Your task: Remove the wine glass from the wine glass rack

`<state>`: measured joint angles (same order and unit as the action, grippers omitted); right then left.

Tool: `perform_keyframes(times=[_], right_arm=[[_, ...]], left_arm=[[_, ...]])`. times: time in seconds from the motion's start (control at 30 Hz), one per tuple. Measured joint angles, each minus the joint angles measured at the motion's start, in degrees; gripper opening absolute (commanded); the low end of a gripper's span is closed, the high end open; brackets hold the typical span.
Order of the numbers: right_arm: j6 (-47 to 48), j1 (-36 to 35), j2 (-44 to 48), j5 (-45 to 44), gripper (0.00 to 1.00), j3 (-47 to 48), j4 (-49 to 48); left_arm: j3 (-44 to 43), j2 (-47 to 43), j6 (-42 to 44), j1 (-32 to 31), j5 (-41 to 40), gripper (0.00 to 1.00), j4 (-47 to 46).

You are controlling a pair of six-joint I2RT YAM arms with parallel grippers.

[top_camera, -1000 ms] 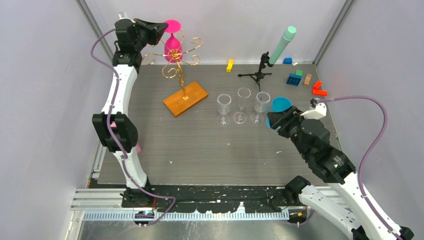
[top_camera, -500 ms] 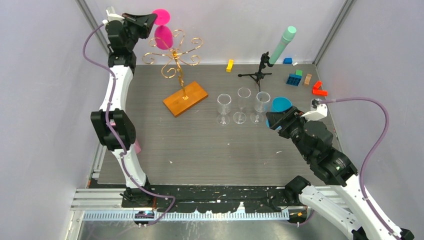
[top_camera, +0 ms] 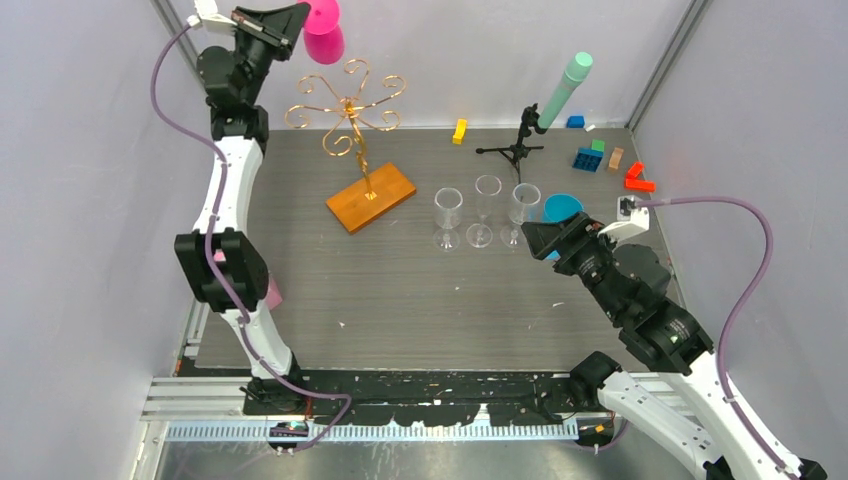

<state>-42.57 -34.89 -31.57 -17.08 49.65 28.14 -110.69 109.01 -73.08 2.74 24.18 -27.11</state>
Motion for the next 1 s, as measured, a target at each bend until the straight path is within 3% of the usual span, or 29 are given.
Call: perform_keyframes(times=[0.53, 0.83, 1.0], right_arm=[[-2.7, 0.0, -3.0, 11.5, 0.79, -1.3, -16.6], [-9.6, 0.0, -13.4, 18.2, 0.81, -2.1, -37.0], [-14.0, 0.0, -20.0, 19.4, 0.82, -2.8, -47.0]], left_arm=[[17.7, -24.0, -19.9, -2.4, 2.6, 0.00, -11.6], [26.6, -30.1, -24.6, -15.1, 4.9, 0.00, -7.4], [33.7, -33.9, -27.5, -19.1, 4.8, 0.00, -5.4]])
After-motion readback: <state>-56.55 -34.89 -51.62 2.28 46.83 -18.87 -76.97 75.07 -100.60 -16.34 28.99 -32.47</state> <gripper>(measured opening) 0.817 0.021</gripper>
